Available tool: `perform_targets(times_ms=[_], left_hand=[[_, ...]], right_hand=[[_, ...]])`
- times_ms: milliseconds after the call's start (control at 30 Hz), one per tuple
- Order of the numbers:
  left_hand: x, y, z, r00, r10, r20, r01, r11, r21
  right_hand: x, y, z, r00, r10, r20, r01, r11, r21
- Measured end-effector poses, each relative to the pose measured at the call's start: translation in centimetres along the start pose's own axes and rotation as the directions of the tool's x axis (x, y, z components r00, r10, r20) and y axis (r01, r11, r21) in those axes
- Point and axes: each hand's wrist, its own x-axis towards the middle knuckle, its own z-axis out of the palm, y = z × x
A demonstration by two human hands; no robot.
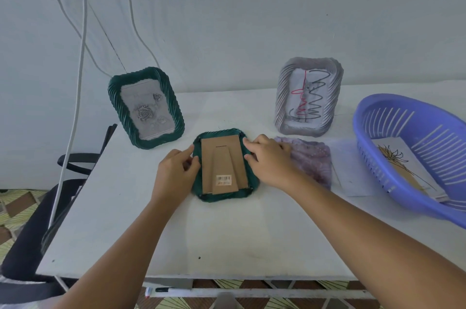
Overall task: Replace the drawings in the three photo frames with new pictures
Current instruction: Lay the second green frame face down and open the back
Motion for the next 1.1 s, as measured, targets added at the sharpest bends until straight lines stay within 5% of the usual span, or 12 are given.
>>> perform_targets(times_ms=[267, 633, 1100], left_hand=[[0.0, 0.0, 0.0, 0.999, -0.017, -0.043, 0.015, 0.998, -0.057], [-0.1, -0.2, 0.0, 0.998, -0.033, -0.052, 0.027, 0.995, -0.099], [-0.1, -0.1, -0.1, 0.999, -0.029, -0.045, 0.025, 0.996, -0.091]], right_hand=[[-0.9, -1.9, -0.6, 0.989, -0.012, -0.146, 0.017, 0.999, 0.034], [-0.3, -7.0, 0.3, 0.999, -0.032, 0.01, 0.033, 0.989, -0.144], [0.0, -7.7, -0.1, 0.998, 0.031, -0.062, -0.032, 0.999, -0.025]])
